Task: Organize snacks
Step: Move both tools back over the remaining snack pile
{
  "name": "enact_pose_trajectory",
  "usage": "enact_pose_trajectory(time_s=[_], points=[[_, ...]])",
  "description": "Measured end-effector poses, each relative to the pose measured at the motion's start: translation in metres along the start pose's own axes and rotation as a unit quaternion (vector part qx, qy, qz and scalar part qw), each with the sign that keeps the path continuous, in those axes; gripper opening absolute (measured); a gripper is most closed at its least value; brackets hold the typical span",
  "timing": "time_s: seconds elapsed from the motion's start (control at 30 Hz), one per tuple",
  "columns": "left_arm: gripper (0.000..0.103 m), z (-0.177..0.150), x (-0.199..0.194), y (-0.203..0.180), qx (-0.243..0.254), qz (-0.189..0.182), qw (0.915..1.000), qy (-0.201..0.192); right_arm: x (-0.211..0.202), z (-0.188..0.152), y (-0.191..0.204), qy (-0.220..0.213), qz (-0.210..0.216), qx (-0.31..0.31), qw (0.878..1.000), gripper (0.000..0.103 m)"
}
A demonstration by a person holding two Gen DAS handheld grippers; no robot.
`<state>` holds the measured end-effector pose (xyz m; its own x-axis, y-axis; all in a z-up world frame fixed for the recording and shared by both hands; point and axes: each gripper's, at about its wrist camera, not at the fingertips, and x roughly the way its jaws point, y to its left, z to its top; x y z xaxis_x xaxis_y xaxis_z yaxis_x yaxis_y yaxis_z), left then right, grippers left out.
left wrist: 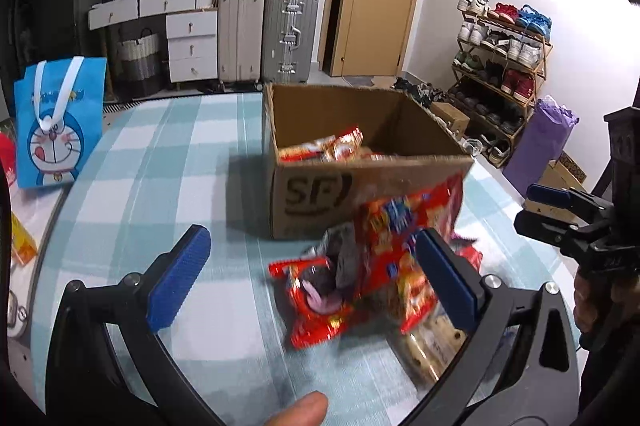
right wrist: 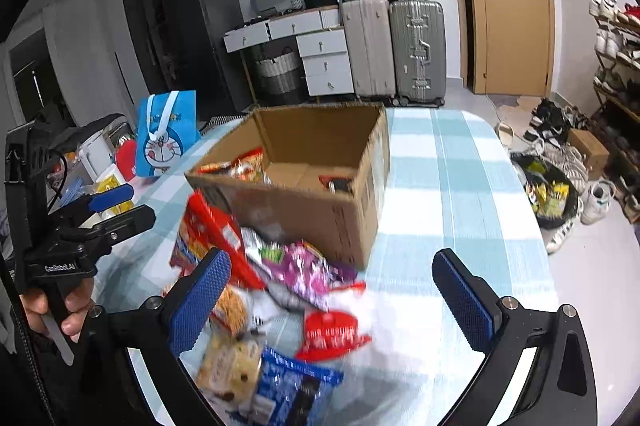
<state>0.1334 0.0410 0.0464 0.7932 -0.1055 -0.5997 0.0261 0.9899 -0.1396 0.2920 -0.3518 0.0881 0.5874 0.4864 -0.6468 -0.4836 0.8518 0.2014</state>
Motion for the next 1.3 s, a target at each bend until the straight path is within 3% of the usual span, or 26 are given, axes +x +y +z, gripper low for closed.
enact_pose_trajectory(time_s=[0.5, 0.8, 1.3], points=[[0.102, -0.028, -0.010, -0.040, 0.024, -0.009, 0.9994, 0.023, 0.012, -0.043, 0.003, 0.082, -0.001, 0.003, 0.997, 0.103], [0.102, -0.029, 0.004, -0.030, 0.008, -0.014, 0.9987, 0.049, 0.026, -0.063, 0.009, 0.128, 0.003, -0.009, 0.992, 0.103], [0.102, -0.029, 0.011, -0.026, 0.012, -0.009, 0.9985, 0.052, 0.041, -0.074, 0.014, 0.175, 0.041, -0.008, 0.984, 0.101]])
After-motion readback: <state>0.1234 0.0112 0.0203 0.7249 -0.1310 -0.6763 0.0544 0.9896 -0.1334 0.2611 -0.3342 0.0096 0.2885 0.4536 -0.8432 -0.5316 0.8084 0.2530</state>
